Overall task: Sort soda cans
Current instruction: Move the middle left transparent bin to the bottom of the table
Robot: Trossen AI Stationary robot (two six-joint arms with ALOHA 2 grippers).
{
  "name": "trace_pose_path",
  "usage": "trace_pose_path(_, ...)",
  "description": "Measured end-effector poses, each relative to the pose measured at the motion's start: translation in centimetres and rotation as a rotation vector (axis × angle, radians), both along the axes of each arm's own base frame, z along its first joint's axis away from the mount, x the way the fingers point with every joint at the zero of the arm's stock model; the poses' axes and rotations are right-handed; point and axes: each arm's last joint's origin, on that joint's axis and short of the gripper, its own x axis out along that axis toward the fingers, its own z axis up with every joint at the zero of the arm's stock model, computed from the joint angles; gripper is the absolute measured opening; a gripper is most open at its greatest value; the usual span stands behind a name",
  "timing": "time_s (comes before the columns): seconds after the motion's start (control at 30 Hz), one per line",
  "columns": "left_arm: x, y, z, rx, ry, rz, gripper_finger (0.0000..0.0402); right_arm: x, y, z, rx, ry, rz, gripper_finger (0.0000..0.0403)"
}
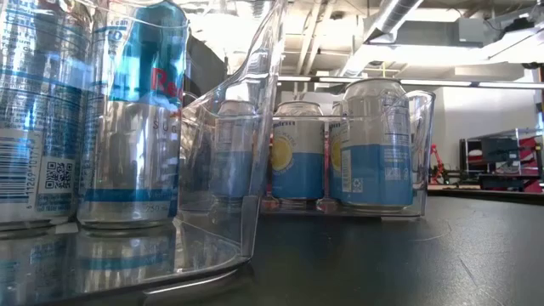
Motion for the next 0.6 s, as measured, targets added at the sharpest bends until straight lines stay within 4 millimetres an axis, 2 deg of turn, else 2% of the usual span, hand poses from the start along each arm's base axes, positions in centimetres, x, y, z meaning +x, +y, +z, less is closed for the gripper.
trace_pose_path(0.27,0.1,-0.1,0.1,-0.008,-0.018,0.003,0.0,0.6,0.2,-2.5,-0.027,-0.007,-0.061,0.0002)
trace_pose_path(0.6,0.1,-0.1,0.1,-0.006,-0.021,-0.004,0.0,0.4,-0.2,-2.9,-0.093,-0.012,-0.138,0.0002)
